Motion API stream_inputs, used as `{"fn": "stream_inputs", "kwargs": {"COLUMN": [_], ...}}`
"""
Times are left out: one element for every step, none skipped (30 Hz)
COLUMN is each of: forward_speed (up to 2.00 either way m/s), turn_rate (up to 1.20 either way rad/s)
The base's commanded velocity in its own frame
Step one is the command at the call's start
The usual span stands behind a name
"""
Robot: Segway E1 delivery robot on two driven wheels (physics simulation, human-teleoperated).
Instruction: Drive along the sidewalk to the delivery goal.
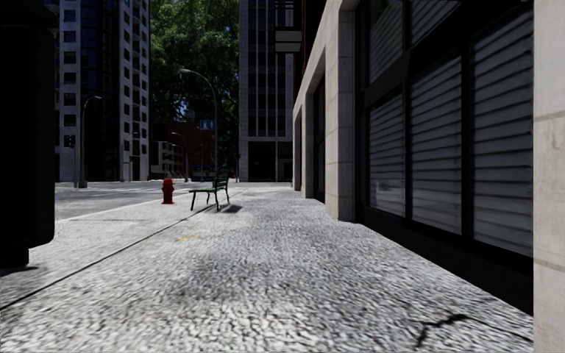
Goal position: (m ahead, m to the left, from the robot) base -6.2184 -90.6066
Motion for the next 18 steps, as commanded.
{"fn": "stream_inputs", "kwargs": {"forward_speed": [2.00,2.00,2.00,2.00,2.00,2.00,2.00,2.00,2.00,2.00,2.00,2.00,2.00,2.00,2.00,2.00,2.00,2.00], "turn_rate": [0.08,0.12,0.13,0.16,0.18,0.18,0.22,0.23,0.24,0.24,0.24,0.24,0.20,0.08,0.00,0.00,0.00,0.00]}}
